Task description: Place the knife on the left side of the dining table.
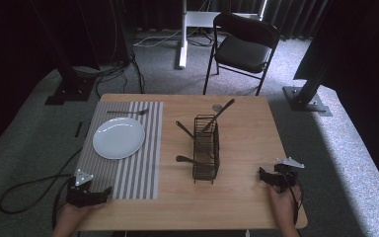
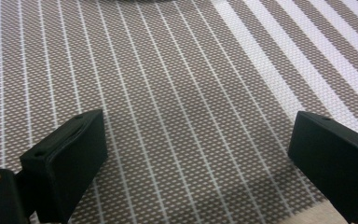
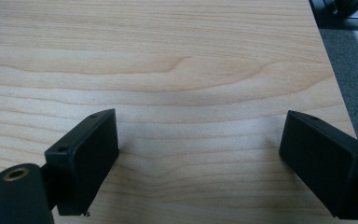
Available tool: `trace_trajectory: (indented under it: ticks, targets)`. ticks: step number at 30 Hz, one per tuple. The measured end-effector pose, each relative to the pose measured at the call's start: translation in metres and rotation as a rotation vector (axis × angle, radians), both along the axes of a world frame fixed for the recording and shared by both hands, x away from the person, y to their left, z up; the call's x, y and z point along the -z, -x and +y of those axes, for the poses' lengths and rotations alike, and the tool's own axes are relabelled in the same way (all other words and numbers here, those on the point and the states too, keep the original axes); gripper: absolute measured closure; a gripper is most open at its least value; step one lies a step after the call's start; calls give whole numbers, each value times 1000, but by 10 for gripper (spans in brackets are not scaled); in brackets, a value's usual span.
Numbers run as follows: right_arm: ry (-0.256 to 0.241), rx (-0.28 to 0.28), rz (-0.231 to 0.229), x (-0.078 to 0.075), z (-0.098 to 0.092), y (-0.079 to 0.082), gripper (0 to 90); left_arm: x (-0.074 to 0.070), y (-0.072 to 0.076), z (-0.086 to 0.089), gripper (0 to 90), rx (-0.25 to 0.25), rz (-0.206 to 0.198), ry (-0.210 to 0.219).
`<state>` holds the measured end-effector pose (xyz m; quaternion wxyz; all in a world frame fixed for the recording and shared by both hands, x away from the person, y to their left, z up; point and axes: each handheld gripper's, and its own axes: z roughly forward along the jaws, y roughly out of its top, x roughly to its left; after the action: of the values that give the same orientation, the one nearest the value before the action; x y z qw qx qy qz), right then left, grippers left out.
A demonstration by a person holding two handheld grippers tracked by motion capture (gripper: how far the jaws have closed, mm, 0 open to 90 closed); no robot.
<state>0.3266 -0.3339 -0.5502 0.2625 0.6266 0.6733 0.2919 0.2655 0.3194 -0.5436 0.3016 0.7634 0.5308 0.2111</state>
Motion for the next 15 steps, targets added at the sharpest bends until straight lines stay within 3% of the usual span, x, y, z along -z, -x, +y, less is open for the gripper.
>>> trace_trajectory:
  ticks: [8, 15]
  targets:
    - [0, 0, 0, 0, 0, 0, 112, -4, 0, -7, 47, 25, 2, 22]
    - [-1, 0, 0, 0, 0, 0, 111, -12, -2, -19, 47, 81, -3, 58]
